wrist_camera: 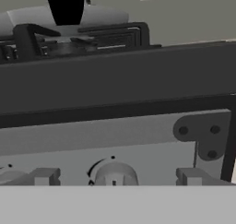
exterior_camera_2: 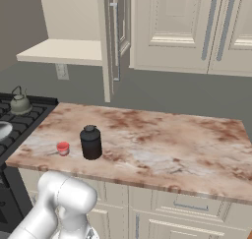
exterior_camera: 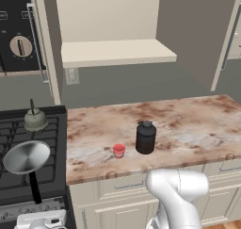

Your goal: Pick the pan from the cabinet and place it on the stove. Then turn on the stove burner for the pan.

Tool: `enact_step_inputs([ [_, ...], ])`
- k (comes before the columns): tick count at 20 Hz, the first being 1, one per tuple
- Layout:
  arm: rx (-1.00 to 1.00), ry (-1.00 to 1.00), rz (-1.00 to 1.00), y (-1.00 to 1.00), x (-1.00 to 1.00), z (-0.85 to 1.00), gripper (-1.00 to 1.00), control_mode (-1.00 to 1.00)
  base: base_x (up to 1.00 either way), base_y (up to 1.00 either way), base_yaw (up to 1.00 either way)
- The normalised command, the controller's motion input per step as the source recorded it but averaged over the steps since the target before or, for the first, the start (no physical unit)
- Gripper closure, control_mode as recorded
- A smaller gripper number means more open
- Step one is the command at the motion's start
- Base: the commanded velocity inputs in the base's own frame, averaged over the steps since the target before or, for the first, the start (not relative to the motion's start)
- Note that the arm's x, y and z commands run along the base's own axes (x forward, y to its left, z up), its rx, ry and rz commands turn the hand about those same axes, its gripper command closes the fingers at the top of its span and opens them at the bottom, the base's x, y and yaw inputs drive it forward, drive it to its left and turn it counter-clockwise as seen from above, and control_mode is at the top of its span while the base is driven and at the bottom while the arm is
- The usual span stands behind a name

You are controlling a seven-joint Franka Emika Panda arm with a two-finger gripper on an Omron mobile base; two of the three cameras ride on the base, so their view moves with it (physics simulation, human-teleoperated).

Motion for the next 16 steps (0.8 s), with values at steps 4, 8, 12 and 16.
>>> enact_step_inputs([
  [4,-0.04,0.0,0.0,0.08,0.01,-0.21,-1.0,-1.0,0.0,0.0,0.0],
  [8,-0.03,0.0,0.0,0.03,0.04,-0.17,-1.0,-1.0,0.0,0.0,0.0],
  [12,0.0,0.0,0.0,0.0,0.07,-0.05,-1.0,-1.0,0.0,0.0,0.0],
  [16,0.0,-0.01,0.0,0.0,0.05,-0.01,-1.0,-1.0,0.0,0.0,0.0],
])
